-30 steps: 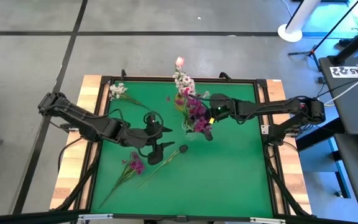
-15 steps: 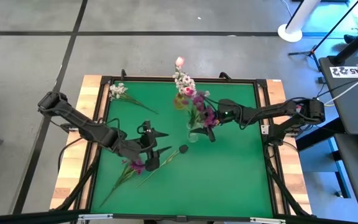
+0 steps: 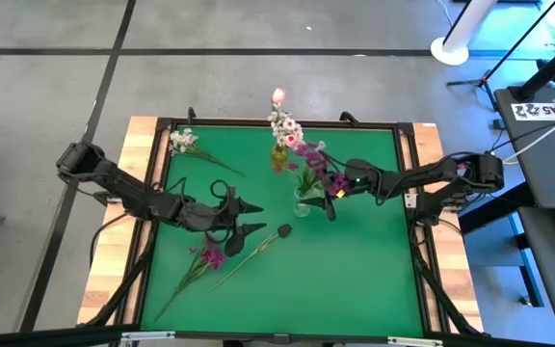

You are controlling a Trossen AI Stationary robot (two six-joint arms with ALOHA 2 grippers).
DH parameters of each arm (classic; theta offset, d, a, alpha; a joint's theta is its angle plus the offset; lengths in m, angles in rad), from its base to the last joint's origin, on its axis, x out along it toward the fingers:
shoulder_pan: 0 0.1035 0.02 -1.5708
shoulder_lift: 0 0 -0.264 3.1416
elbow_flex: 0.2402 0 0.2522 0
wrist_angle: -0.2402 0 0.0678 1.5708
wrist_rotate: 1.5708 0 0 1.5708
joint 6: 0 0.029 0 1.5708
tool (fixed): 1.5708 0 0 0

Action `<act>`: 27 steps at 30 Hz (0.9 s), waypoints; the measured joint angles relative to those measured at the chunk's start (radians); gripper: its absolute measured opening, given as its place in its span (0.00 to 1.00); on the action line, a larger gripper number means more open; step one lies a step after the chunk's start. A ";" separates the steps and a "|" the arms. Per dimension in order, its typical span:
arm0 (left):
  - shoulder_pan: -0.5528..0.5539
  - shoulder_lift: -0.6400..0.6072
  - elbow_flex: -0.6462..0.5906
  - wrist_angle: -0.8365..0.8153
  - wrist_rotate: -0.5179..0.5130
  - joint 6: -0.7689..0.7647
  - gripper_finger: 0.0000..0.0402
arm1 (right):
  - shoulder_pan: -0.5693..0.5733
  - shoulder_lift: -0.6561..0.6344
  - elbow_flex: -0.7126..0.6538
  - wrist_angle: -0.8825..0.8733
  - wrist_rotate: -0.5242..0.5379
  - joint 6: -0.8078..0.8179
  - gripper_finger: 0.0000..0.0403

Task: Sort flowers into vase by color
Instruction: Adjust the transparent vase to an upright position

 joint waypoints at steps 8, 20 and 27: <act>0.000 0.000 -0.001 0.004 0.002 -0.001 0.53 | 0.002 0.003 -0.054 0.064 0.034 0.025 0.46; 0.001 0.001 0.000 0.000 0.002 -0.005 0.53 | 0.000 0.153 -0.049 0.195 -0.004 0.053 0.46; 0.001 0.001 0.000 0.000 0.002 -0.009 0.53 | 0.001 0.157 -0.050 0.204 -0.020 0.057 0.46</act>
